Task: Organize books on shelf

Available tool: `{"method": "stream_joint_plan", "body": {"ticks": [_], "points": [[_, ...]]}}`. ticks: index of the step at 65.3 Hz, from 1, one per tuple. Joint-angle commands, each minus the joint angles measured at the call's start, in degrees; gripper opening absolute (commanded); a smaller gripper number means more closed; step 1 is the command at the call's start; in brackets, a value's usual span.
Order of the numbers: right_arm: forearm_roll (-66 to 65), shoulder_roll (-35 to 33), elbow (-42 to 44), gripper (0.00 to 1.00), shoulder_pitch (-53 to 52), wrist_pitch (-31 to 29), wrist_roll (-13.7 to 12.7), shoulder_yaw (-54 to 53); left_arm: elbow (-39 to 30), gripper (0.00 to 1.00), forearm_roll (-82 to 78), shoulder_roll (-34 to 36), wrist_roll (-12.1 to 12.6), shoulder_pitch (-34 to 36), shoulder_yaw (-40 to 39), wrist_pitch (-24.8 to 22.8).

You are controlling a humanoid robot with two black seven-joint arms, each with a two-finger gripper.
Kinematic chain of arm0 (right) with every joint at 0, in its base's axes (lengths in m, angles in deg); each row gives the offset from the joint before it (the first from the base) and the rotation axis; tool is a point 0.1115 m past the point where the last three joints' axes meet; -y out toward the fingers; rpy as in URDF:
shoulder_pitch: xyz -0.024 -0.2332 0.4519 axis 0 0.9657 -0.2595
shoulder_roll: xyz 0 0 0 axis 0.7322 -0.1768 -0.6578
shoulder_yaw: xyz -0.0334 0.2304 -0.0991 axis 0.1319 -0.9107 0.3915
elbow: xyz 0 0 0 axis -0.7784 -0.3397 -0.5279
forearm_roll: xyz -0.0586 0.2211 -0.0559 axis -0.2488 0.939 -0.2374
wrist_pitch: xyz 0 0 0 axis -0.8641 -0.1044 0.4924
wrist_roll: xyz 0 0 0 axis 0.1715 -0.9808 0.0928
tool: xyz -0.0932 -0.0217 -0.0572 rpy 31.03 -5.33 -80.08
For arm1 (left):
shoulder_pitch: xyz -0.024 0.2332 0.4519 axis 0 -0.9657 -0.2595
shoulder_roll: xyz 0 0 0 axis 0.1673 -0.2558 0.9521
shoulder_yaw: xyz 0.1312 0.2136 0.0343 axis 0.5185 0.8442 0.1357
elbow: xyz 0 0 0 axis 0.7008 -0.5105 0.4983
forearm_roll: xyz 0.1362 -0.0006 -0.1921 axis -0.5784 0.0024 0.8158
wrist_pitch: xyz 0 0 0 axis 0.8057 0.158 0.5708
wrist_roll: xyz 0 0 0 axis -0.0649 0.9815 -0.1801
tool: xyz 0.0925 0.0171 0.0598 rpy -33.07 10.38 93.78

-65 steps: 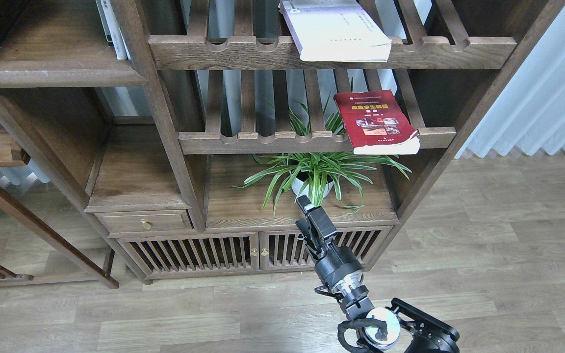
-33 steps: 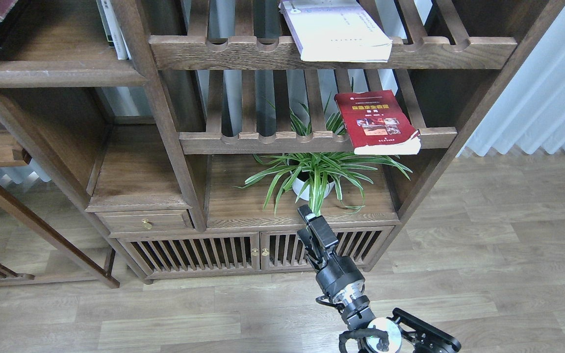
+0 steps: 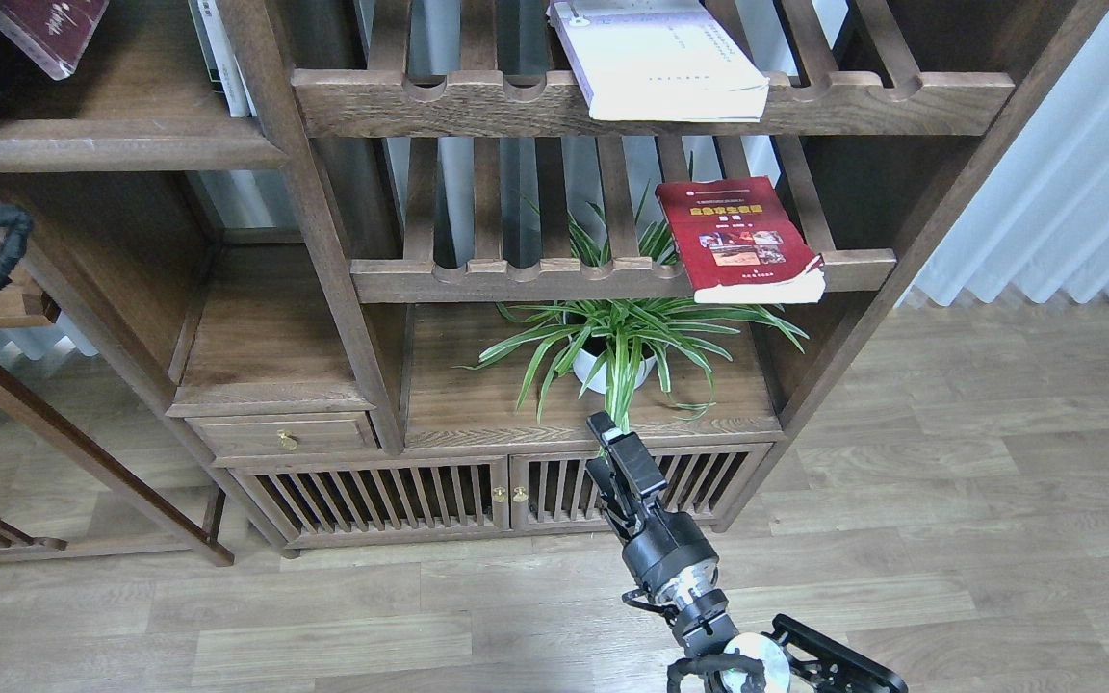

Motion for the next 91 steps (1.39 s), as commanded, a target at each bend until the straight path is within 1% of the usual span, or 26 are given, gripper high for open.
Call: {"method": "stream_joint_plan", "body": {"ticks": [1, 9, 19, 26, 44, 50, 79, 91], "points": [[0.00, 0.00, -0.06, 0.98, 0.79, 0.00, 0.01, 0.09, 0.76, 0.00, -0.60, -0.24, 0.12, 0.33, 1.46, 0.24], [0.00, 0.00, -0.06, 0.98, 0.88, 0.00, -0.07, 0.09, 2.87, 0.00, -3.07, -0.94, -0.76, 1.47, 2.08, 0.15], [0.00, 0.00, -0.06, 0.98, 0.88, 0.00, 0.01, 0.09, 6.73, 0.00, -5.09, -3.93, -2.34, 4.02, 2.17, 0.15], [0.00, 0.00, -0.06, 0.98, 0.88, 0.00, 0.01, 0.09, 9.02, 0.00, -5.35, -5.60, -2.70, 5.78, 2.95, 0.15], [0.00, 0.00, -0.15, 0.98, 0.88, 0.00, 0.01, 0.09, 11.48, 0.00, -5.44, -6.39, -2.70, 8.15, 7.00, 0.15], [0.09, 0.00, -0.15, 0.98, 0.97, 0.00, 0.01, 0.00, 13.33, 0.00, -5.44, -6.83, -2.92, 8.85, 9.10, -0.11], [0.09, 0.00, -0.15, 0.98, 1.24, 0.00, 0.01, -0.17, 16.58, 0.01, -5.44, -8.50, -2.92, 9.73, 11.31, -0.11], [0.09, 0.00, -0.06, 0.98, 1.23, 0.00, 0.01, -0.08, 16.76, 0.04, -5.44, -8.59, -2.92, 9.73, 11.83, -0.29]]}}
